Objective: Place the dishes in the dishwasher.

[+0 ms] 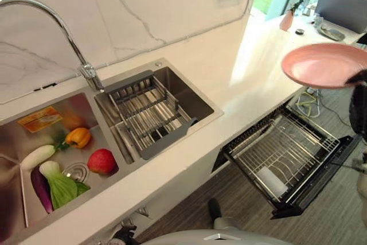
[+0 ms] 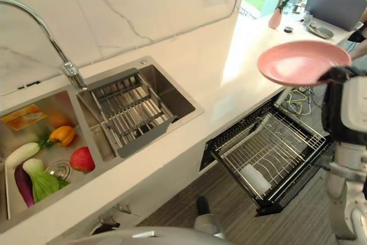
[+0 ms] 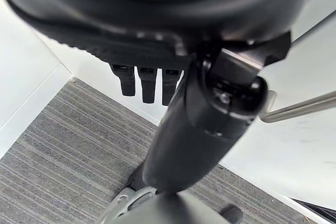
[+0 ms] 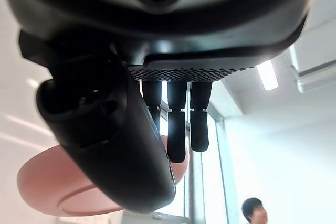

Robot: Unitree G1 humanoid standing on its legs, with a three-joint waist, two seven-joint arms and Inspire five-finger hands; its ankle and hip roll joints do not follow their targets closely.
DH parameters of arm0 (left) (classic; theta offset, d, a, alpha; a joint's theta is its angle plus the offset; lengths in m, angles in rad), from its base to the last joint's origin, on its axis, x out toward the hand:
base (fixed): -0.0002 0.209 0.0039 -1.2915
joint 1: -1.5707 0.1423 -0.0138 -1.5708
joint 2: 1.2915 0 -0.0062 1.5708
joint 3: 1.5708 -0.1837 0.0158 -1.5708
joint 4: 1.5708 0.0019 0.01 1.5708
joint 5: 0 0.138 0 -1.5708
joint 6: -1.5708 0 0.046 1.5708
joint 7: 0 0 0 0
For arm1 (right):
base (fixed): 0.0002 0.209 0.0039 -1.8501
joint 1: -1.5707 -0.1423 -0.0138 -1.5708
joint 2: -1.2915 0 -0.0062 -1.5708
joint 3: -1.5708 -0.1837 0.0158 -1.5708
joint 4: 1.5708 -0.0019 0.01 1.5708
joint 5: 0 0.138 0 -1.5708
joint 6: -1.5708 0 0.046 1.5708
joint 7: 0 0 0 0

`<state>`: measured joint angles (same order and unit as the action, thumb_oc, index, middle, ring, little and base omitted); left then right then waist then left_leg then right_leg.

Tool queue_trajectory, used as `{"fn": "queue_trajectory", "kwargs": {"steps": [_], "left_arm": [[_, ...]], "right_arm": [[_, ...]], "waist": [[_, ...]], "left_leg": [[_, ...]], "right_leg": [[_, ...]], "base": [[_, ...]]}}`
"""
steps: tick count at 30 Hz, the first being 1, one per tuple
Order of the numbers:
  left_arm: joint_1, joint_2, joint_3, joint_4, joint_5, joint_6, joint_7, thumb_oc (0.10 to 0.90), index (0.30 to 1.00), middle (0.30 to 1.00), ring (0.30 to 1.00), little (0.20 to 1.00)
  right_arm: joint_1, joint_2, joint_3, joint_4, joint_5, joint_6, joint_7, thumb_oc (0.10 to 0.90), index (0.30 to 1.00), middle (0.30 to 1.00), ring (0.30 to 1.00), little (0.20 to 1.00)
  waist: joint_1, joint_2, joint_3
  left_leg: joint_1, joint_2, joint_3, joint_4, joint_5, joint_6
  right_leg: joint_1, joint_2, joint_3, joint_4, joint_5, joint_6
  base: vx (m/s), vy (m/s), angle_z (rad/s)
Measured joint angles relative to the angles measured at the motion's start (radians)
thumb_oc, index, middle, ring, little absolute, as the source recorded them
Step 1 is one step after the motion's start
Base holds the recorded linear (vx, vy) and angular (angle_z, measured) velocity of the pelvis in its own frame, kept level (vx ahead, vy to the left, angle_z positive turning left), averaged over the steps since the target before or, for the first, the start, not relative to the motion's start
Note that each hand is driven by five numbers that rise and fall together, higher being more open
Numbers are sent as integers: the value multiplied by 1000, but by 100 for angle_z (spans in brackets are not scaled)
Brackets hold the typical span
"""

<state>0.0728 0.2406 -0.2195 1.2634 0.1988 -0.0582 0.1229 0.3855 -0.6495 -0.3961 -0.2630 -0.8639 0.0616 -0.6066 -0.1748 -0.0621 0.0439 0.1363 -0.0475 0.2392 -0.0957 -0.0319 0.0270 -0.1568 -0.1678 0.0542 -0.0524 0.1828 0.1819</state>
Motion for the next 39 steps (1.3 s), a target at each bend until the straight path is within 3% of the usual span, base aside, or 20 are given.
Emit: {"fn": "queue_trajectory", "kwargs": {"steps": [4,5,6,7,10,12,13,14,16,17,18,19,20,21,27,30,39], "left_arm": [[11,12,1,-3,6,2,-5,800,900,900,900,900],[14,20,2,-3,5,2,-17,800,900,900,900,900],[20,29,-3,2,10,7,-10,800,900,900,900,900],[20,37,-5,11,11,15,0,800,900,900,900,900],[16,54,-4,21,12,34,11,800,900,900,900,900],[27,77,-34,32,12,49,1,800,900,900,900,900],[32,79,-47,32,12,49,-1,800,900,900,900,900],[20,76,-65,21,13,46,-2,800,900,900,900,900],[-4,74,-89,-6,36,40,-3,800,900,900,900,900],[-13,79,-88,-6,49,42,-1,800,900,900,900,900],[-22,78,-74,-20,46,40,-1,800,900,900,900,900],[-28,69,-70,-41,48,41,3,800,900,900,900,900],[-31,43,-69,-47,47,40,1,800,900,900,900,900],[-25,23,-64,-48,46,37,1,800,900,900,900,900],[3,34,-31,-35,48,44,14,800,900,900,900,900],[0,36,-36,-21,48,45,21,800,900,900,900,900],[13,-5,-51,-23,46,40,21,800,900,900,900,900]], "right_arm": [[7,17,-1,40,2,11,-3,400,300,300,300,300],[8,30,3,46,3,15,-4,400,300,300,300,300],[-8,75,9,48,7,17,-5,400,300,300,300,300],[-24,107,29,52,18,15,-7,400,300,300,300,300],[-31,109,77,65,45,2,-2,400,300,300,300,300],[-107,104,189,107,91,-13,7,400,300,300,300,300],[-152,93,261,157,122,-16,11,400,300,300,300,300],[-159,93,287,177,129,-33,42,400,300,300,300,300],[-167,93,346,196,128,-78,74,400,300,300,300,300],[-202,93,392,211,127,-89,88,400,300,300,300,300],[-231,101,422,210,126,-94,105,400,300,300,300,300],[-248,94,418,200,123,-96,107,400,300,300,300,300],[-273,73,414,201,124,-92,107,400,300,300,300,300],[-287,64,414,218,124,-85,108,400,300,300,300,300],[-270,57,417,233,162,-69,120,400,300,300,300,300],[-255,58,418,237,162,-74,126,400,300,300,300,300],[-224,64,537,400,162,-100,169,400,300,300,300,300]], "waist": [[-6,-9,4],[-7,-9,6],[-5,-8,11],[1,0,19],[2,7,51],[23,2,65],[58,6,64],[95,3,61],[131,-37,45],[152,-38,46],[178,-47,46],[183,-40,45],[174,-3,42],[181,22,43],[137,9,31],[136,6,23],[155,54,-11]], "left_leg": [[-2,0,49,4,-2,-3],[-7,5,71,5,-2,-3],[-20,24,125,5,0,-7],[-19,49,160,5,3,-8],[-24,98,200,0,9,-18],[-34,159,266,7,27,-43],[-20,189,303,6,33,-53],[-14,208,293,9,42,-66],[-13,209,264,15,59,-91],[-21,230,262,51,63,-95],[-77,242,241,140,38,-75],[-96,191,195,57,10,-81],[-109,149,160,-7,49,-69],[-100,151,160,-1,92,-79],[-54,188,160,0,104,-102],[-58,193,150,0,106,-105],[-93,185,83,-6,113,-133]], "right_leg": [[-26,-3,-22,-2,-12,-2],[-39,-2,-51,-7,-44,6],[-67,1,-111,-13,-105,46],[-74,1,-152,5,-115,55],[-87,-1,-183,92,-77,51],[-73,-52,-264,229,-102,41],[-60,-77,-319,312,-122,14],[-9,-85,-322,305,-122,14],[119,-97,-307,200,-96,-14],[158,-71,-328,124,-105,-30],[176,-66,-341,61,-107,-41],[179,-76,-339,10,-108,-44],[175,-63,-332,-13,-108,-44],[181,-43,-321,-26,-109,-43],[215,-1,-320,-47,-123,-52],[216,4,-325,-48,-131,-56],[230,-8,-382,-51,-131,-43]], "base": [[-39,-22,-30],[-105,-60,-92],[-86,-58,-106],[-136,-55,-107],[-149,-50,-51],[-212,-106,-83],[-60,-83,-87],[-87,-139,-62],[-46,-185,-15],[8,-200,-45],[54,-166,-59],[39,-167,-50],[43,-137,-41],[15,-133,-47],[16,-120,-24],[16,-61,10],[32,-9,20]]}}
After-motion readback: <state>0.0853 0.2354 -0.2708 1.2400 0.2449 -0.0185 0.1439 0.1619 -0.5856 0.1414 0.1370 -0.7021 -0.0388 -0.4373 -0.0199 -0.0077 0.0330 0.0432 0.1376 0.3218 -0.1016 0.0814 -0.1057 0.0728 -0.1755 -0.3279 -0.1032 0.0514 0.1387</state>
